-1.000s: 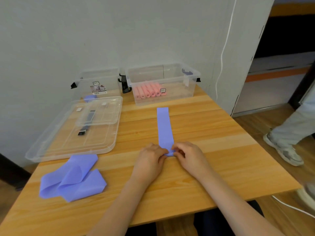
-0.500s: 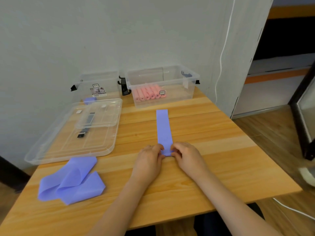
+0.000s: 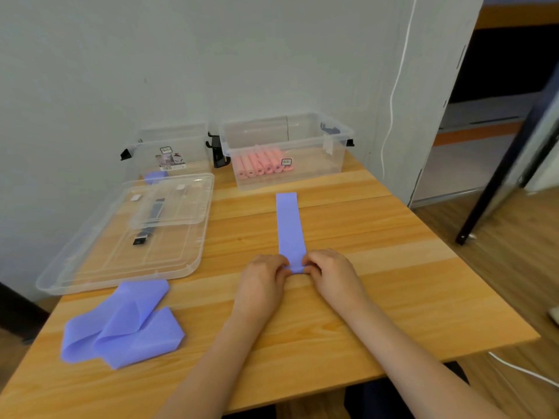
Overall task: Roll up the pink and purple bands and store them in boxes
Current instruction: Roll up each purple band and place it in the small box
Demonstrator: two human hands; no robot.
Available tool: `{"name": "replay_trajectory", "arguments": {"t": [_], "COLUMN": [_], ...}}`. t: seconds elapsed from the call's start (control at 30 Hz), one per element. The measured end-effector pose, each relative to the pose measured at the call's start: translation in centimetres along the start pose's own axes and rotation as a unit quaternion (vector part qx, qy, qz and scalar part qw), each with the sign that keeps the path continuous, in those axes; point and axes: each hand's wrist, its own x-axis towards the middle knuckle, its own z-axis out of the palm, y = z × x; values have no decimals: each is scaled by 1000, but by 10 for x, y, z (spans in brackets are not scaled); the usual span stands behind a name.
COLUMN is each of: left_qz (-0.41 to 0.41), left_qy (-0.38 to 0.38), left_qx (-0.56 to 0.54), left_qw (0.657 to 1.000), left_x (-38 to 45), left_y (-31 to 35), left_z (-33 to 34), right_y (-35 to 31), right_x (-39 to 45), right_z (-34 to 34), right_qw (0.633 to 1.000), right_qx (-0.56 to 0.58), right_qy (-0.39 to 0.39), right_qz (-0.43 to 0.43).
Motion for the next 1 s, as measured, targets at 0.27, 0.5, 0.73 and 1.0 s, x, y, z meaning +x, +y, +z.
{"name": "replay_trajectory", "arguments": {"t": [0.27, 0.5, 0.73, 1.0], "left_qz": [70, 55, 54, 18], "left_qy": [15, 36, 13, 11], "left_qx": [45, 17, 16, -14], "left_qw": [996, 998, 998, 1000], "left_x": [-1, 5, 3, 9], "left_y": [-6, -8, -5, -4], "left_z": [7, 11, 11, 10], "right_y": [0, 3, -7, -8], "right_x": [0, 5, 1, 3], "right_z": [4, 4, -1, 0], "right_qw": [1000, 1000, 1000, 1000], "right_qx": [-11, 15, 6, -14], "right_qy": [-7, 14, 1, 8], "right_qz": [-18, 17, 19, 21]}}
